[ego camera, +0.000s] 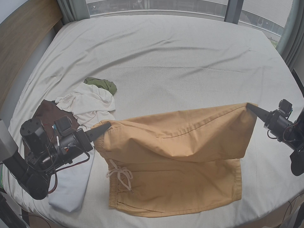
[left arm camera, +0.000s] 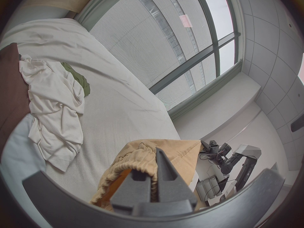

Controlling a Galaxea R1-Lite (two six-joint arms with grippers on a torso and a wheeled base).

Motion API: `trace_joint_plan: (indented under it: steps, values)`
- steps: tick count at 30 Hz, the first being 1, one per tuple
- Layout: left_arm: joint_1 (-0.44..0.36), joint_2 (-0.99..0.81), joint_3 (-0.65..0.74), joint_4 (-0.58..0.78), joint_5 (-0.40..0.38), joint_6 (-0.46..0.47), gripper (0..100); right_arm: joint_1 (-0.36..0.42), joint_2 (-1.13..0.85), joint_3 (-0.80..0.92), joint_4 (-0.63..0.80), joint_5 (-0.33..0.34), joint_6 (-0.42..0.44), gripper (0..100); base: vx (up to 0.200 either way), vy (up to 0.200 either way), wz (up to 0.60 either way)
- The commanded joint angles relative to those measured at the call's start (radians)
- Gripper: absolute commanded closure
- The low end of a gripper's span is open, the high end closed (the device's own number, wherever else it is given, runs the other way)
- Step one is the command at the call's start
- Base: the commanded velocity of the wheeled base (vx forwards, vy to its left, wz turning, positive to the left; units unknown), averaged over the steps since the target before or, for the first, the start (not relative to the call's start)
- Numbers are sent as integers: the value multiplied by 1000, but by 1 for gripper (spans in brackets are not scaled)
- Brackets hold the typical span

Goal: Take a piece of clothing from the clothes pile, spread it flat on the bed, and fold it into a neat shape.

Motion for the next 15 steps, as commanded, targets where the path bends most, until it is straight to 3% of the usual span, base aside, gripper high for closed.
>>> trace_joint_plan:
  steps: [1,15]
  values:
    - [15,7,-2,-2,0,0,100,-25,4,-7,-1,3,0,100,0,0,0]
    - [27,27,-14,-2,0,1,100,-67,24,-10,-1,29,2,100,0,0,0]
